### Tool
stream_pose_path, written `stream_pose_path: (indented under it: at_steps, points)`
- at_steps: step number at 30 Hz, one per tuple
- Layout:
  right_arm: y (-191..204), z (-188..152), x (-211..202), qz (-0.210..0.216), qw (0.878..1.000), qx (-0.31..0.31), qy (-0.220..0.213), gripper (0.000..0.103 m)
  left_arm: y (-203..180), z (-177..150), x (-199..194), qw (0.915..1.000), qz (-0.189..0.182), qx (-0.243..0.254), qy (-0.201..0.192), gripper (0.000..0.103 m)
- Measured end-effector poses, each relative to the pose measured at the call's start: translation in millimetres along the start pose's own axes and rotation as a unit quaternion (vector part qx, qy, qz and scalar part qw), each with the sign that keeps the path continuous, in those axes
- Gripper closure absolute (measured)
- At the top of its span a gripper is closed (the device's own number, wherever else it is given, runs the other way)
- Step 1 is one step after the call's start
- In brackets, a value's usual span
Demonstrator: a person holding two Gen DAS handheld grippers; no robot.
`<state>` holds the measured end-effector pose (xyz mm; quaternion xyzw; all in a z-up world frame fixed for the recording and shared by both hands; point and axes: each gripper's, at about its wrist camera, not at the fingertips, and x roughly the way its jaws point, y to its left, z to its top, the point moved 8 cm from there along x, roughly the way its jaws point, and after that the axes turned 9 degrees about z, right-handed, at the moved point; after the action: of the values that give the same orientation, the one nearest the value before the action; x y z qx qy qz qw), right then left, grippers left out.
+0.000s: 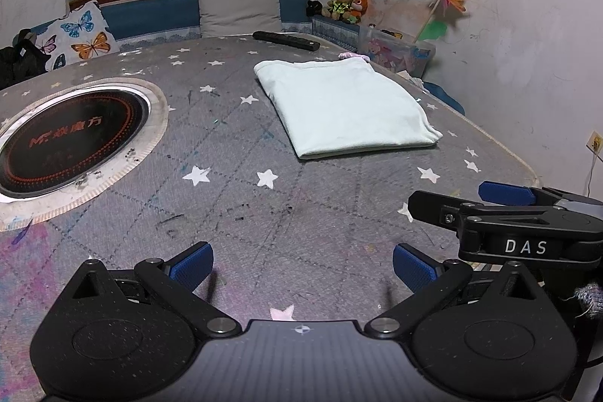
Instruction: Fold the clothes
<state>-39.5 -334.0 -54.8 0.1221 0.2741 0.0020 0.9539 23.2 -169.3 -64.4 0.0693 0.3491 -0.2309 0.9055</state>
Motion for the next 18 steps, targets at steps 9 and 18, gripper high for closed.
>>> stream_pose_path:
  at_steps: [9,18]
  points:
    - [-0.6,-0.7,5.3,0.0,1.0,0.002,0.006,0.0,2.3,-1.0,4.9,1.0,0.0,-0.004,0.006,0.0]
    - [-1.3,-0.4,10.3,0.0,1.0,0.002,0.011,0.0,5.0,-0.3,9.5,0.9999,-0.001,-0.007,0.011,0.0]
